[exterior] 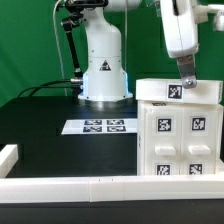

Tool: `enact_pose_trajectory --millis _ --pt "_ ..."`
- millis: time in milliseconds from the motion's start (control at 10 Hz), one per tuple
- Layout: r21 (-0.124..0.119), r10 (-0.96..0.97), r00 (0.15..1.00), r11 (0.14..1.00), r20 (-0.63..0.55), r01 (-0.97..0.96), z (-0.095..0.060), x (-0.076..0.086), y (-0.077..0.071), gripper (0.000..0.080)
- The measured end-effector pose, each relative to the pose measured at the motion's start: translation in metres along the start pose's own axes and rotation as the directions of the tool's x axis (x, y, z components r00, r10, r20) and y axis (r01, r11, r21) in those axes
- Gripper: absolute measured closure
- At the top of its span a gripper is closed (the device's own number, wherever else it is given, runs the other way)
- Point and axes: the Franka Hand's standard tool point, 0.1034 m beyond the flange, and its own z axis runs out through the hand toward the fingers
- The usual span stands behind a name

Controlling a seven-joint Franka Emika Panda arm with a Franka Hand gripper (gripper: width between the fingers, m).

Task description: Assemble cabinet

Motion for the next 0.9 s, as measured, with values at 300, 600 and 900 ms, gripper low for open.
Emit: enact_pose_trajectory --millis 300,600,900 --pt "0.011 -0.062 0.998 0.998 0.021 0.062 -0.0098 -0.0064 0.0008 0.0003" --pt "0.005 -0.185 0.983 0.983 0.017 0.185 -0.0078 -0.0059 0.0022 0.0003" --pt "-0.013 -0.529 0.849 0.849 0.024 0.529 -0.0112 -0.0092 0.002 0.0003"
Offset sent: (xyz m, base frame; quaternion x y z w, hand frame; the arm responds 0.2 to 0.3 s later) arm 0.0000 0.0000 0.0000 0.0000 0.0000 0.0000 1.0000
